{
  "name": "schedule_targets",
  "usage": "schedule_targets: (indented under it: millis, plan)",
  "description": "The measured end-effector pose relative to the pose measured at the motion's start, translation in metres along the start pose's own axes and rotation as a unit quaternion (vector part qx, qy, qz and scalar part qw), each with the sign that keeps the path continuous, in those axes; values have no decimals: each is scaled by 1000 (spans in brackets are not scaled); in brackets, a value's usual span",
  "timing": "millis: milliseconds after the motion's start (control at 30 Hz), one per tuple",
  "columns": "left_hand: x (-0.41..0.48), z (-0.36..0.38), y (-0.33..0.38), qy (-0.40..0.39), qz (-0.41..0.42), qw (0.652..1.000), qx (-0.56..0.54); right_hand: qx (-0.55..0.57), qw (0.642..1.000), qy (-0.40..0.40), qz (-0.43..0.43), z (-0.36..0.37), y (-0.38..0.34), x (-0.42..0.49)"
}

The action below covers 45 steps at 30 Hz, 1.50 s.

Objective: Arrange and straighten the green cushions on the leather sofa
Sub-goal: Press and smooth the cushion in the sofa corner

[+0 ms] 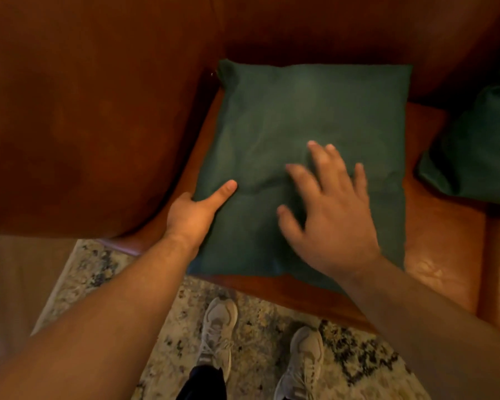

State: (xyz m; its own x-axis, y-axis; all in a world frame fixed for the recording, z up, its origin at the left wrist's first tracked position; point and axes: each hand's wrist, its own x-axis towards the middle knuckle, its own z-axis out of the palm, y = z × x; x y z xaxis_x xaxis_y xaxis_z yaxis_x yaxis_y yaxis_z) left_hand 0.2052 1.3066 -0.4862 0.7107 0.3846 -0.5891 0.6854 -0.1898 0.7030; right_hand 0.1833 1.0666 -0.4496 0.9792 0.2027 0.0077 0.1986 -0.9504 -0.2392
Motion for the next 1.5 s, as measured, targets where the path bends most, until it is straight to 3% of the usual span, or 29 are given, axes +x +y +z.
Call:
schedule_targets:
  millis: [100,167,267,400,433,567,700,900,1067,1200,1267,1367,1500]
  plan:
    - [-3,-6,-13,-49,-23,998,-39,-58,991,-109,-50,16,-14,-24]
    - [-2,-11,-22,-56,-18,997,-54,-48,994,-91,-31,20,-20,-21]
    - [1,-15,-29,-39,4,997,-62,-5,999,1,-37,12,-31,6]
    - [-1,-11,-30,-21,15,999,-42,-66,989,-114,-73,15,-46,14]
    - [0,-11,-32,-15,16,999,-35,-57,990,-107,-74,14,-48,21]
    - [5,-12,-37,-12,26,999,-40,-20,997,37,-70,4,-44,74]
    - [6,-8,-43,-7,26,999,-39,-98,992,-75,-27,16,-36,99]
    - [12,-10,-38,-27,7,998,-54,-106,993,-26,-33,20,-41,137]
    - [19,-15,-23,-84,-7,991,-107,-106,993,-53,-12,33,-33,138]
    - [48,-12,30,-147,21,978,-149,-86,991,-102,-1,26,-33,148]
    - [62,-4,56,-150,4,981,-123,-54,993,-102,1,15,-32,158]
    - [71,6,66,-125,5,992,-32,-44,998,-32,30,-2,-16,174]
    - [67,6,63,-82,32,996,12,-96,989,-99,62,11,0,167]
